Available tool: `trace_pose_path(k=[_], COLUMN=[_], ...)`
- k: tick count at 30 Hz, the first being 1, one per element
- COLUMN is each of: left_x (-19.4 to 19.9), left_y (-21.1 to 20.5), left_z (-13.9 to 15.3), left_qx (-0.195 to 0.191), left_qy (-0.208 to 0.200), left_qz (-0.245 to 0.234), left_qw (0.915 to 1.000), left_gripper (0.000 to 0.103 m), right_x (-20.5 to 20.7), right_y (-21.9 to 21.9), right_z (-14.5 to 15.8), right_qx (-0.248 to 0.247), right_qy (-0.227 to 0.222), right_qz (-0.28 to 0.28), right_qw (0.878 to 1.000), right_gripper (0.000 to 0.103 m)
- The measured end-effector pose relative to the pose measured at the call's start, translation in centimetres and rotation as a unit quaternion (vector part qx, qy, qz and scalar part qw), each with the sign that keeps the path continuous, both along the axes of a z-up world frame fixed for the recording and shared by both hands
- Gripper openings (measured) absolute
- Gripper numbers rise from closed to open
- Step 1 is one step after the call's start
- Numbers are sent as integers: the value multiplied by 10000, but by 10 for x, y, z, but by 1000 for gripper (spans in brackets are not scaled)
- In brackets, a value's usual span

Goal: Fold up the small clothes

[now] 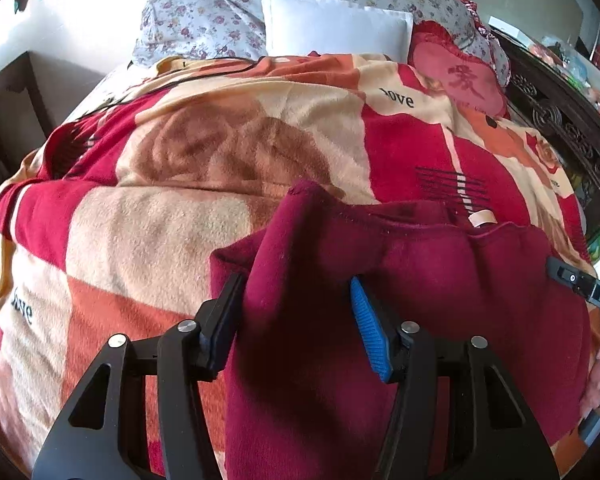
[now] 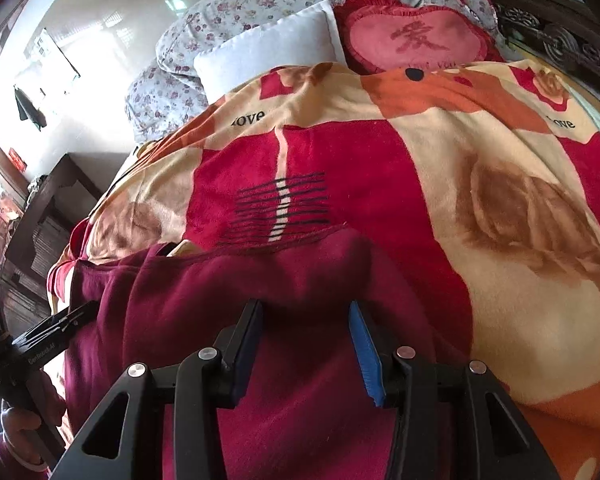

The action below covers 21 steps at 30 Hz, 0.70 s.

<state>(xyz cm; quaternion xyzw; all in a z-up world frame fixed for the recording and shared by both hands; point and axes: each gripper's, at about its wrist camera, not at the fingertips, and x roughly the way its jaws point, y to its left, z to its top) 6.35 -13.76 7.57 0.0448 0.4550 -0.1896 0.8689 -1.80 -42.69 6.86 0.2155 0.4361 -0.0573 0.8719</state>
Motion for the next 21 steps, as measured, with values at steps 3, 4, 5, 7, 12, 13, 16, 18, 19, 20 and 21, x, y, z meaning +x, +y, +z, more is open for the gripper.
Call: trace_pose_path(k=[3,4,5,7,12,13,16,18,19,20,21], left_x=[5,7,7,5,6,8,10,9,9,8,8], left_y=[-2,-1,0,8,22,24,28,27,26,25,22], left_z=[0,1,3,11,21,20,17,15,14,13,12], left_qx=[-9,-29,-64,-243,-446,-483,-485,-484,-475,-453,-397], left_qy=[23,70,111,37,-47,39,108,151,172,178,172], left_qz=[-30,-33,-32,30,177,197,270,250,220,199,179], left_qw=[10000,10000,9999,9997,9988,9986,9984,9984,9985,9986,9989], left_gripper=[61,61,61,61,61,61,61,61,61,61,61], right_x=[1,-3,-7,-25,-44,-42,-34,-28,-23,-19,-17], right_y=[-3,-5,-6,-15,-34,-34,-32,-32,-31,-31,-31], right_z=[3,9,14,26,29,25,17,10,6,1,-1], right_qx=[105,180,209,180,226,229,174,126,98,113,97], right_qy=[-1,-77,-179,-389,-335,-245,-128,-50,0,20,11], right_qz=[3,7,-23,-230,-426,-393,-303,-277,-282,-262,-253], right_qw=[9999,9998,9996,9988,9983,9987,9993,9995,9996,9996,9996], right_gripper=[43,43,43,43,44,44,44,44,44,43,40])
